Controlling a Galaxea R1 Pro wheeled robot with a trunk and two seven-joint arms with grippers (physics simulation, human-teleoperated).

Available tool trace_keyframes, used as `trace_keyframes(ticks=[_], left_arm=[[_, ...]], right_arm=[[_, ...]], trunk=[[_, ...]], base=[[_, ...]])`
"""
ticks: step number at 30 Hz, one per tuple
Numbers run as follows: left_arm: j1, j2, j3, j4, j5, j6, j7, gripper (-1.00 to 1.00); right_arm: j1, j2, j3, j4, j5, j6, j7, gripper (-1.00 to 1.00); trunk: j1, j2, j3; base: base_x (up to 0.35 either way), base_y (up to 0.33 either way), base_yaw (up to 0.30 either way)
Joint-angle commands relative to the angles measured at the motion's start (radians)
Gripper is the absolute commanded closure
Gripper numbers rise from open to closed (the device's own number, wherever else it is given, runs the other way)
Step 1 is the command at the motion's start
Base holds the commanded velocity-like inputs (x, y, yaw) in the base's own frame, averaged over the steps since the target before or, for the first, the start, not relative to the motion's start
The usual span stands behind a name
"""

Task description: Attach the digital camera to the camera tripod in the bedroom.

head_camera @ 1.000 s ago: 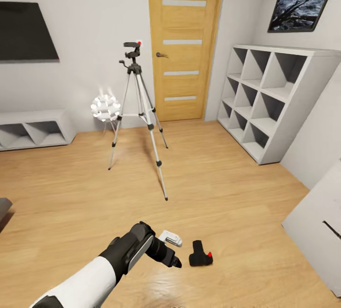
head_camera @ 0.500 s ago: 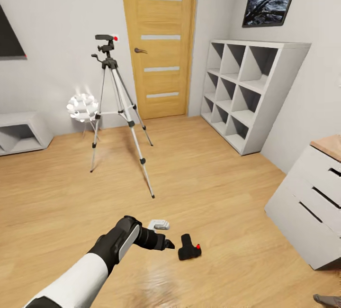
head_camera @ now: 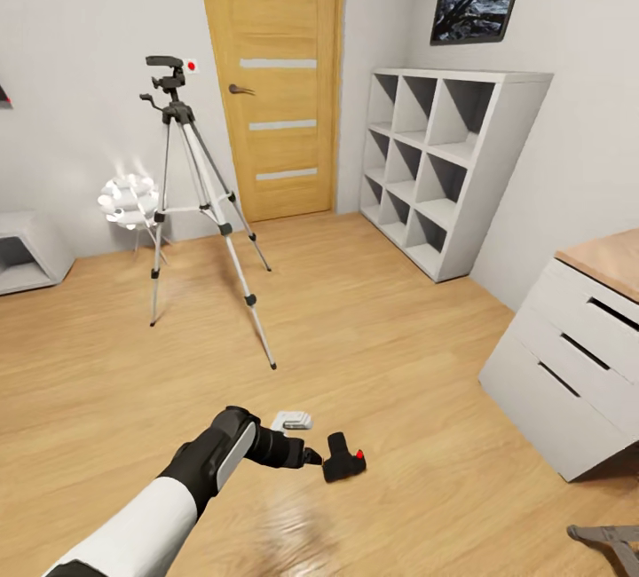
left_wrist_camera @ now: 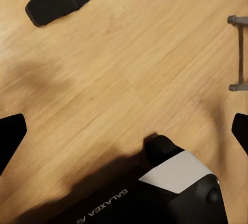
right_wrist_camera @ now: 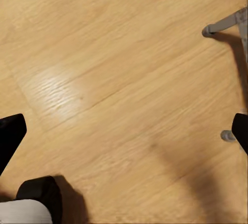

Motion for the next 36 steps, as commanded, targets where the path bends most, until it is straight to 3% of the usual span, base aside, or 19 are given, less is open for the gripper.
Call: trace_keyframes(ticks=[1, 4, 8, 15, 26, 36], left_arm=[[0.0, 0.002, -0.002, 0.002, 0.004, -0.003, 0.002, -1.0], [0.001, 0.006, -0.002, 0.004, 0.004, -0.021, 0.002, -1.0], [0.003, 0.01, -0.004, 0.007, 0.004, -0.048, 0.003, -1.0], [0.007, 0.012, -0.007, 0.009, 0.005, -0.059, 0.003, -1.0], [0.009, 0.013, -0.011, 0.01, 0.007, -0.061, -0.001, -1.0], [0.035, 0.013, -0.016, 0.009, 0.0, -0.062, -0.002, -1.0]], right_arm=[[-0.007, 0.0, -0.007, 0.024, -0.007, -0.002, 0.004, -1.0], [-0.025, 0.001, -0.014, 0.068, 0.002, -0.035, 0.005, -1.0], [-0.051, 0.003, -0.022, 0.138, 0.042, -0.138, 0.005, -1.0], [-0.064, 0.012, -0.023, 0.178, 0.072, -0.194, 0.003, -1.0], [-0.066, 0.014, -0.009, 0.184, 0.076, -0.196, 0.003, -1.0], [-0.07, 0.012, -0.008, 0.186, 0.076, -0.121, 0.005, -1.0]], trunk=[[0.0, 0.0, -0.001], [0.0, 0.0, -0.001], [0.0, 0.0, -0.001], [0.0, 0.0, -0.001], [0.0, 0.0, -0.001], [0.0, 0.0, -0.001]], base=[[0.0, 0.0, -0.025], [0.036, 0.032, -0.017], [0.145, 0.117, -0.009], [0.249, 0.196, -0.078], [0.273, 0.236, -0.252], [0.23, 0.271, -0.275]])
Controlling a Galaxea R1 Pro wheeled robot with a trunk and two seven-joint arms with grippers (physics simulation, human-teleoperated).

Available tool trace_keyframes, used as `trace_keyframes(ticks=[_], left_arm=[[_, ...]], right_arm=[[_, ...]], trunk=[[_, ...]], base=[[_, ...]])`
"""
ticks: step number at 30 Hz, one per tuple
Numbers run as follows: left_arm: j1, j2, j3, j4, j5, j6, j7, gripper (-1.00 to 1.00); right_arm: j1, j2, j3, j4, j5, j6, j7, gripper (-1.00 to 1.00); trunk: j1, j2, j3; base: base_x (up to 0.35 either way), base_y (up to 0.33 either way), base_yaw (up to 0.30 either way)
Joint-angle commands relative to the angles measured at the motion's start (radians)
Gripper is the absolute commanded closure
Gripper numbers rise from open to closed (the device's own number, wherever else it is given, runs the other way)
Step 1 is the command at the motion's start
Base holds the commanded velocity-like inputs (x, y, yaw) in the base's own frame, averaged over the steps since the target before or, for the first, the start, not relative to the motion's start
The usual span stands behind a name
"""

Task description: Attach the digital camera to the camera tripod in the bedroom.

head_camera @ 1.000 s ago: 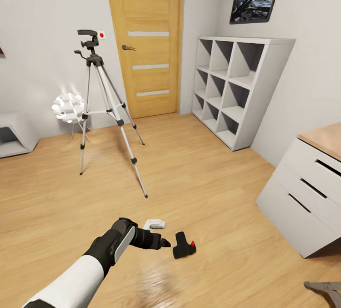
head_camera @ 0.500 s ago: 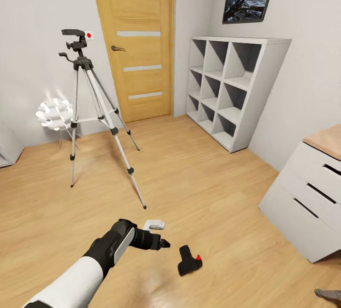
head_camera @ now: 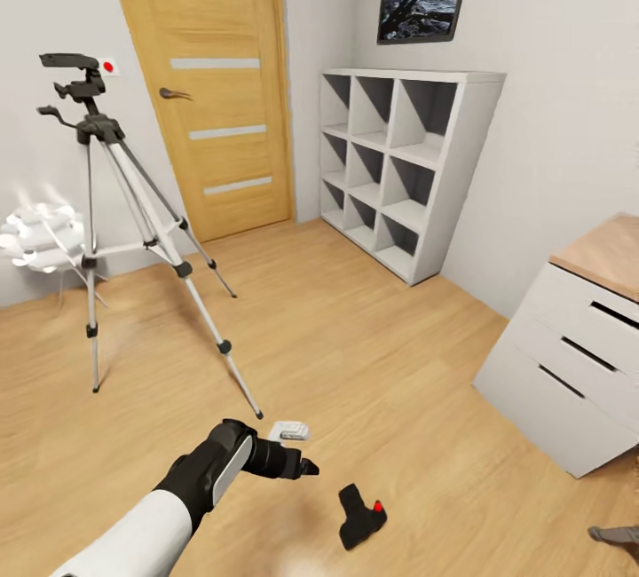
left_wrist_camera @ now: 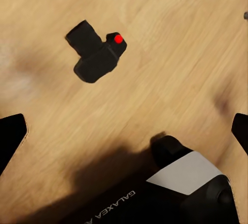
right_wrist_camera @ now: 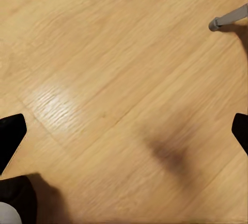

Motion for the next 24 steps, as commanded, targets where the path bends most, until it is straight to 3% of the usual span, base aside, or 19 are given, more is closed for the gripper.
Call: trace_keyframes(ticks=[1, 11, 16, 24], left_arm=[[-0.001, 0.0, -0.003, -0.001, 0.006, 0.005, 0.002, -1.0], [0.007, -0.006, -0.025, -0.002, -0.002, 0.018, 0.019, -1.0], [0.007, -0.01, -0.026, -0.002, 0.0, 0.022, 0.097, -1.0], [0.013, -0.041, -0.04, -0.003, 0.0, 0.0, 0.315, -1.0]], right_arm=[[0.001, 0.0, -0.002, -0.003, -0.01, 0.008, 0.005, -1.0], [0.0, 0.0, -0.002, 0.004, -0.009, 0.014, 0.005, -1.0], [0.0, 0.0, -0.002, 0.005, -0.009, 0.013, 0.005, -1.0], [0.0, 0.001, -0.001, 0.005, -0.009, 0.01, 0.005, -1.0]], trunk=[[0.0, 0.0, -0.001], [0.0, 0.0, -0.001], [0.016, -0.028, -0.013], [0.046, -0.084, -0.038]], base=[[0.179, 0.268, -0.277], [0.065, 0.099, -0.277], [0.009, 0.014, -0.277], [0.003, 0.004, -0.277]])
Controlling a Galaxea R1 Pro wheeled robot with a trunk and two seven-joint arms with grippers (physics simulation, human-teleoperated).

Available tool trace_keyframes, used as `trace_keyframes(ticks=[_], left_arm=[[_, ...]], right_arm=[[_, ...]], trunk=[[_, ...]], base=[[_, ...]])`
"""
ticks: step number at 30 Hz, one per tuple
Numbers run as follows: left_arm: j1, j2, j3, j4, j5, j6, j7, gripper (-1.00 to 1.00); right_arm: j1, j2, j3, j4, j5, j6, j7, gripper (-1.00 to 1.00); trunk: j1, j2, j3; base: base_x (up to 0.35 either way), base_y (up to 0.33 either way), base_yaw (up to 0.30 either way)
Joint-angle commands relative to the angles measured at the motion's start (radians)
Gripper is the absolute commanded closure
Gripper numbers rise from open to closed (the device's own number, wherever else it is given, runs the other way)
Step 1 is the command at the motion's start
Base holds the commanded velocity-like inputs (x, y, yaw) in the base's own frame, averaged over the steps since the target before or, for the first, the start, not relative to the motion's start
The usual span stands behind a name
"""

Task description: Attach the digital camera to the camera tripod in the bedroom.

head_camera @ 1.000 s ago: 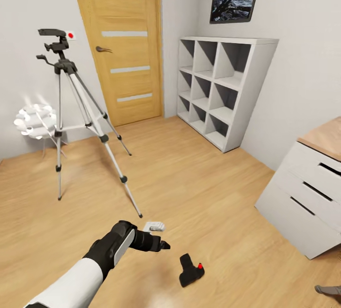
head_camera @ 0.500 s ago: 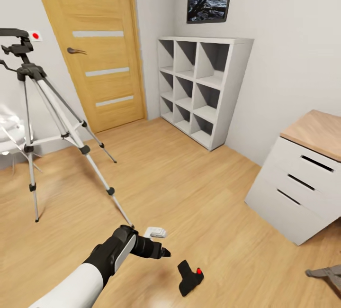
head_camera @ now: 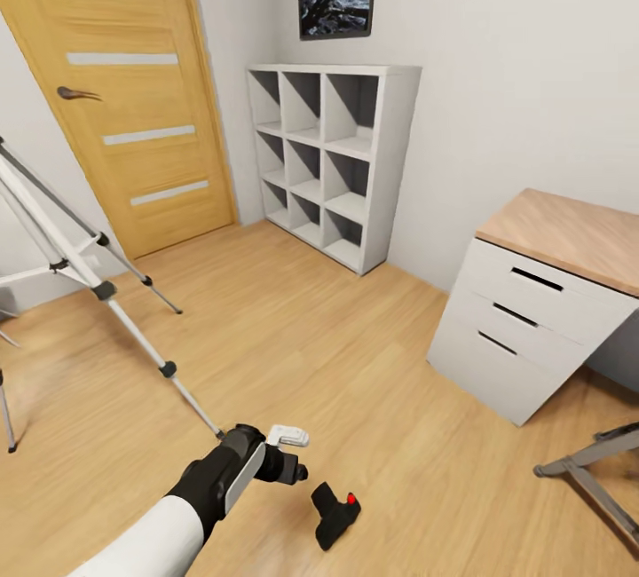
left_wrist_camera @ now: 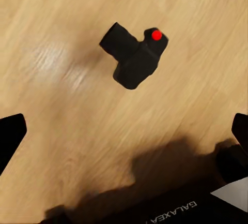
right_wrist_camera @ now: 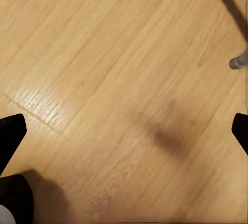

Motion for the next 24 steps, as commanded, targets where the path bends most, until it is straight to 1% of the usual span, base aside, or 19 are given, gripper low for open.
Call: trace_keyframes(ticks=[1, 2, 4, 6, 8, 9, 10, 12, 15, 20, 24], left_arm=[[-0.001, 0.0, -0.003, -0.001, 0.003, 0.003, 0.001, -1.0], [0.001, -0.008, -0.009, -0.001, 0.003, -0.006, 0.036, -1.0], [0.004, -0.021, -0.038, -0.002, 0.003, -0.037, 0.104, -1.0], [0.006, -0.029, -0.084, -0.002, 0.004, -0.072, 0.154, -1.0], [0.007, -0.033, -0.134, 0.0, 0.007, -0.109, 0.188, -1.0], [0.007, -0.033, -0.134, 0.0, 0.007, -0.109, 0.188, -1.0], [0.008, -0.034, -0.155, 0.001, 0.008, -0.126, 0.2, -1.0], [0.009, -0.034, -0.186, 0.008, 0.01, -0.161, 0.217, -1.0], [0.01, -0.032, -0.212, 0.043, 0.013, -0.223, 0.226, -1.0], [0.011, -0.031, -0.231, 0.142, 0.014, -0.366, 0.216, -1.0], [0.025, -0.026, -0.236, 0.188, 0.014, -0.431, 0.173, -1.0]], right_arm=[[0.001, 0.0, -0.002, -0.002, -0.01, 0.008, 0.005, -1.0], [0.001, 0.0, -0.001, -0.002, -0.01, 0.008, 0.005, -1.0], [0.001, 0.0, 0.0, -0.002, -0.011, 0.006, 0.005, -1.0], [0.001, 0.001, 0.001, -0.002, -0.011, 0.005, 0.005, -1.0], [0.001, 0.001, 0.001, -0.002, -0.012, 0.004, 0.006, -1.0], [0.001, 0.001, 0.001, -0.002, -0.012, 0.004, 0.006, -1.0], [0.001, 0.001, 0.001, -0.003, -0.012, 0.003, 0.006, -1.0], [0.001, 0.001, 0.002, -0.006, -0.011, 0.001, 0.005, -1.0], [0.002, 0.002, 0.002, -0.011, -0.011, 0.0, 0.005, -1.0], [0.002, 0.003, 0.001, -0.017, -0.011, 0.0, 0.004, -1.0], [0.002, 0.004, 0.001, -0.019, -0.011, 0.001, 0.003, -1.0]], trunk=[[0.004, -0.008, -0.004], [0.008, -0.015, -0.007], [0.015, -0.029, -0.013], [0.023, -0.043, -0.02], [0.031, -0.057, -0.026], [0.035, -0.064, -0.029], [0.038, -0.071, -0.032], [0.046, -0.085, -0.038], [0.058, -0.106, -0.048], [0.077, -0.141, -0.063], [0.092, -0.169, -0.076]], base=[[0.001, 0.002, -0.277], [0.001, 0.002, -0.277], [0.001, 0.001, -0.277], [0.001, 0.001, -0.277], [0.0, 0.001, -0.277], [0.0, 0.0, -0.277], [0.0, 0.0, -0.277], [0.0, 0.0, -0.277], [0.0, 0.0, -0.277], [0.0, 0.0, -0.277], [0.0, 0.0, -0.277]])
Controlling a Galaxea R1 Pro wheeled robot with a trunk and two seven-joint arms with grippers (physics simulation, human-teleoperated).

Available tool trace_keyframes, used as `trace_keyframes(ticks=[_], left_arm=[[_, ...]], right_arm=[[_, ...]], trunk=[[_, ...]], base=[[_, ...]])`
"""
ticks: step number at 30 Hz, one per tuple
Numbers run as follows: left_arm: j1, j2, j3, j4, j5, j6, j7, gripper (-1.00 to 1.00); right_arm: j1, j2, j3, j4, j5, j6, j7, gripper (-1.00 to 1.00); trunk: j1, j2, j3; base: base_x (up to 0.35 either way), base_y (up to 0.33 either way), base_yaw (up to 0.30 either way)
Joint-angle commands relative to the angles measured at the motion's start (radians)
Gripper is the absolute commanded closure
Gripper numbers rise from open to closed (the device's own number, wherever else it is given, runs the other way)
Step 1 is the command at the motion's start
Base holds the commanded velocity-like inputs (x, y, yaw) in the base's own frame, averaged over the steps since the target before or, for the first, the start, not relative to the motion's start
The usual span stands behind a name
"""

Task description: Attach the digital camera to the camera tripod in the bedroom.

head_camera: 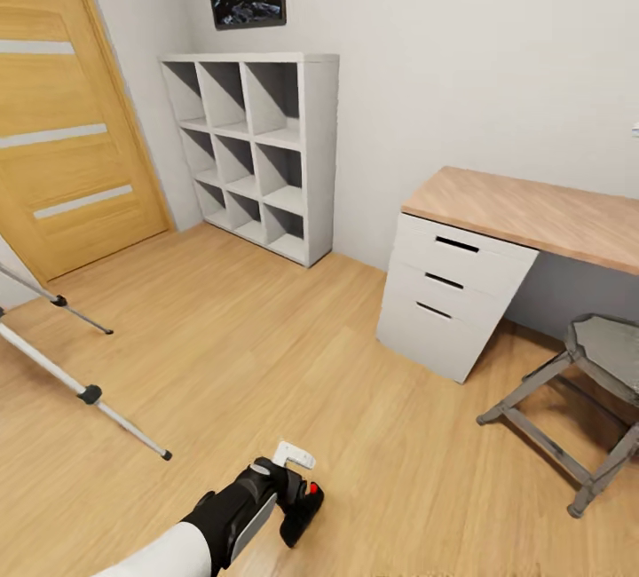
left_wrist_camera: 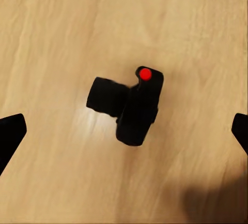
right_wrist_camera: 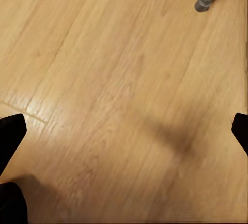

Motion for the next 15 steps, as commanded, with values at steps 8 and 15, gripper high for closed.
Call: trace_keyframes(ticks=[8, 15], left_arm=[[0.022, 0.046, -0.005, 0.027, 0.005, -0.036, -0.231, -1.0], [0.02, 0.071, 0.001, 0.031, 0.017, -0.034, -0.316, -1.0]], right_arm=[[0.001, 0.001, -0.002, -0.005, 0.008, 0.006, 0.004, -1.0], [0.007, 0.013, -0.007, -0.118, 0.029, 0.014, 0.002, -1.0]], trunk=[[0.031, -0.057, -0.026], [0.058, -0.106, -0.048]], base=[[0.0, 0.0, -0.277], [0.0, 0.0, -0.277]])
